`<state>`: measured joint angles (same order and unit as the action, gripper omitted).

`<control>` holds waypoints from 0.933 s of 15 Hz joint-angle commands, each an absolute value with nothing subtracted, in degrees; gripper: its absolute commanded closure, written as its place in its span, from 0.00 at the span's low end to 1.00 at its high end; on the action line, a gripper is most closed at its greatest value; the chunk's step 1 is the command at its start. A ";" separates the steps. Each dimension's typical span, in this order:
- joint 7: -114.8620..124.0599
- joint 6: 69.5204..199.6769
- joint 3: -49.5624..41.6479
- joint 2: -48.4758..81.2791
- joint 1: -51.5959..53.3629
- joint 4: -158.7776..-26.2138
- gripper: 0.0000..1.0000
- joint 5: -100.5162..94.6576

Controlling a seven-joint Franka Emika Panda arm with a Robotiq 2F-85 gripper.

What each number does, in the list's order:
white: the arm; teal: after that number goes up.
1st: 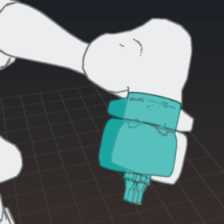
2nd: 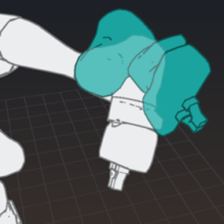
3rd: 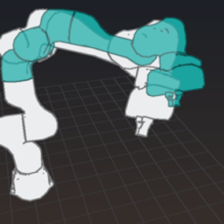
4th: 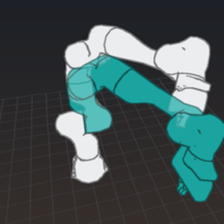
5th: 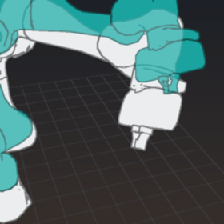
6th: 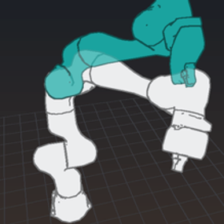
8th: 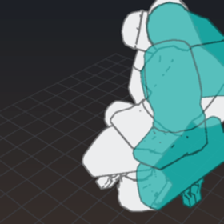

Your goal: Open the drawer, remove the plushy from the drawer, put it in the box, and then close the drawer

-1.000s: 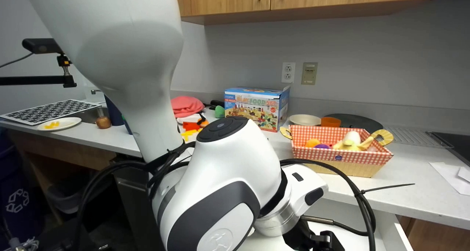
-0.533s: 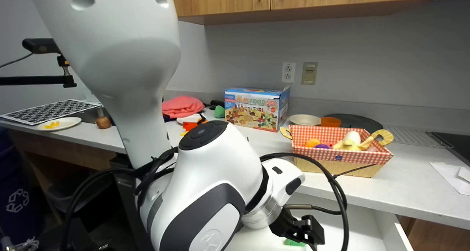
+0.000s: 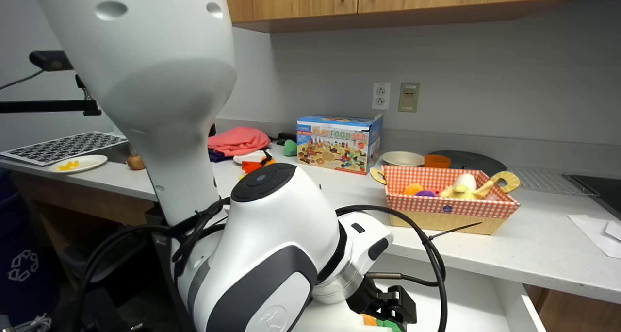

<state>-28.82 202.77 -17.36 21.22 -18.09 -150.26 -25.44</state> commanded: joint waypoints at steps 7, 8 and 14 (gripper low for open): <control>-40.45 202.39 -24.18 17.86 -23.30 -154.96 0.00 -33.28; -41.41 202.46 -23.94 17.88 -24.25 -154.82 0.00 -34.61; -39.84 202.72 -22.70 19.23 -27.21 -153.29 0.00 -42.32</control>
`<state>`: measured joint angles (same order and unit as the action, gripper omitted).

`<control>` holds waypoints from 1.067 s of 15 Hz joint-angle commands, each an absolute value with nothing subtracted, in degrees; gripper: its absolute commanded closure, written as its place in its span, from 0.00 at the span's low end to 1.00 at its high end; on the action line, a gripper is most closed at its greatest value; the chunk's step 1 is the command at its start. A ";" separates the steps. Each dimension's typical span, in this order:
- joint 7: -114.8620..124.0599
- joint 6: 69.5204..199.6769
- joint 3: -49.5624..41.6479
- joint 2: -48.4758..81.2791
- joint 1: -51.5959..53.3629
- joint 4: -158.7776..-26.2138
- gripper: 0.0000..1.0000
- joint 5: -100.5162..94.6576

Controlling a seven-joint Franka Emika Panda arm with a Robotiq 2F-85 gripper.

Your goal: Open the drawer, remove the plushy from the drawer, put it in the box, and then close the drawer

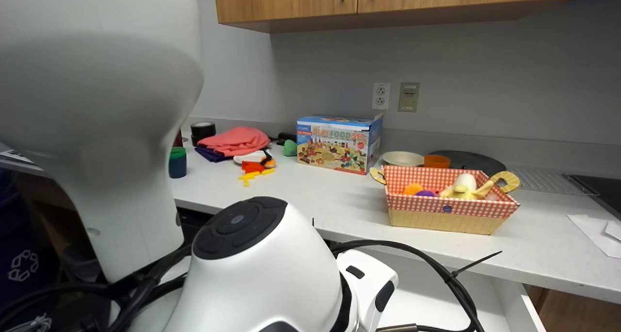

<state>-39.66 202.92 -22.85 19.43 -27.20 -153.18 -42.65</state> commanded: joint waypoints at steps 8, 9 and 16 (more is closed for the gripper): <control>-39.77 202.68 -22.69 19.41 -27.37 -153.28 0.00 -42.55; -39.77 202.68 -22.69 19.41 -27.37 -153.28 0.00 -42.55; -44.13 210.08 -23.26 22.79 -25.66 -148.20 0.00 -40.94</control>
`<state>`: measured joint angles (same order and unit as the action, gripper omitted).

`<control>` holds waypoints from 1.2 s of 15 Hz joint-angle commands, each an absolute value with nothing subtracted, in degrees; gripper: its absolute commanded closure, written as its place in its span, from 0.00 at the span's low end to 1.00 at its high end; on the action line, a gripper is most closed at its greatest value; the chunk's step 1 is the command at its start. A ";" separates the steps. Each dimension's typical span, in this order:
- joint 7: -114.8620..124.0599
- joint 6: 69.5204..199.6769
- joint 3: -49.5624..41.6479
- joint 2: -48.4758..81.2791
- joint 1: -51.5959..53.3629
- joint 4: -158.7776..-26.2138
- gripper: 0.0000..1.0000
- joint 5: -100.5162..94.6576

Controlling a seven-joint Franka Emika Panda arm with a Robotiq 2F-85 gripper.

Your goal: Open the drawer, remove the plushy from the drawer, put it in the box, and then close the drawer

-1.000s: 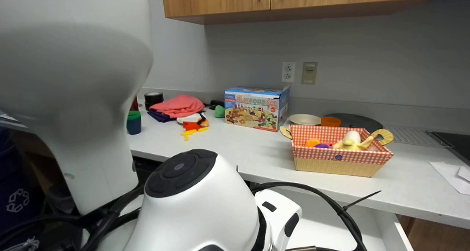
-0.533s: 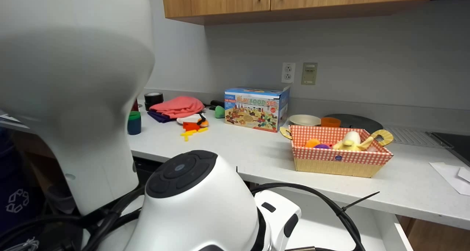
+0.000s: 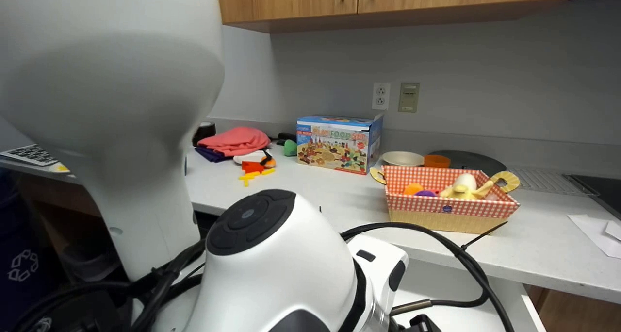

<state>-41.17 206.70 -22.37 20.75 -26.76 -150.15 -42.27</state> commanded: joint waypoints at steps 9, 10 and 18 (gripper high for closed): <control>-30.58 201.14 -11.53 19.06 -27.90 -147.53 0.00 -52.13; -28.86 200.13 -9.96 18.97 -28.36 -147.06 0.00 -52.96; -22.07 182.83 -0.76 17.11 -25.60 -138.61 0.00 -50.31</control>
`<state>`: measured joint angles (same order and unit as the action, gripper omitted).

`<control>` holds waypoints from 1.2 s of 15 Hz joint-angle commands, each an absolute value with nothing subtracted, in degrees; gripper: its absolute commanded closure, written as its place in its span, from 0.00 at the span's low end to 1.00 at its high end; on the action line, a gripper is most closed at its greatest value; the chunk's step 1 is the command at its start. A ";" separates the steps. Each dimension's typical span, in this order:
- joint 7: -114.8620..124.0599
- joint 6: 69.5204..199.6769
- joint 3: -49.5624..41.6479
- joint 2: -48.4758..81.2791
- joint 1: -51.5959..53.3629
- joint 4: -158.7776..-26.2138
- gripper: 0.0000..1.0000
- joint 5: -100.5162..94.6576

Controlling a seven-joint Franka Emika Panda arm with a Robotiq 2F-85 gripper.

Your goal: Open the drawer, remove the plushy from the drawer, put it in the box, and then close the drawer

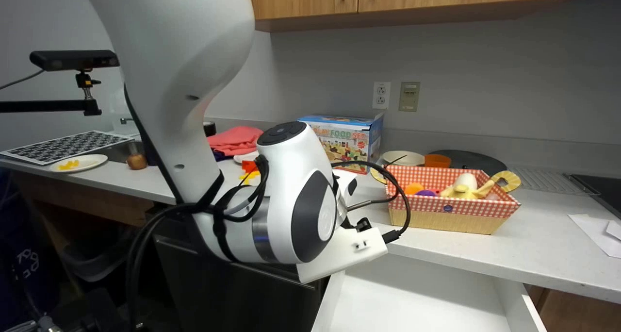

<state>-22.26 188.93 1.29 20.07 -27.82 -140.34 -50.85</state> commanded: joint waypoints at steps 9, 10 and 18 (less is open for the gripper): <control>-18.31 178.25 4.37 20.76 -32.23 -138.35 0.00 -39.95; -17.77 177.80 4.31 20.81 -32.49 -138.28 0.00 -38.99; -18.34 180.15 -5.34 20.14 -24.41 -138.24 0.00 -31.89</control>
<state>-15.08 179.63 -3.23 20.29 -27.17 -137.63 -36.18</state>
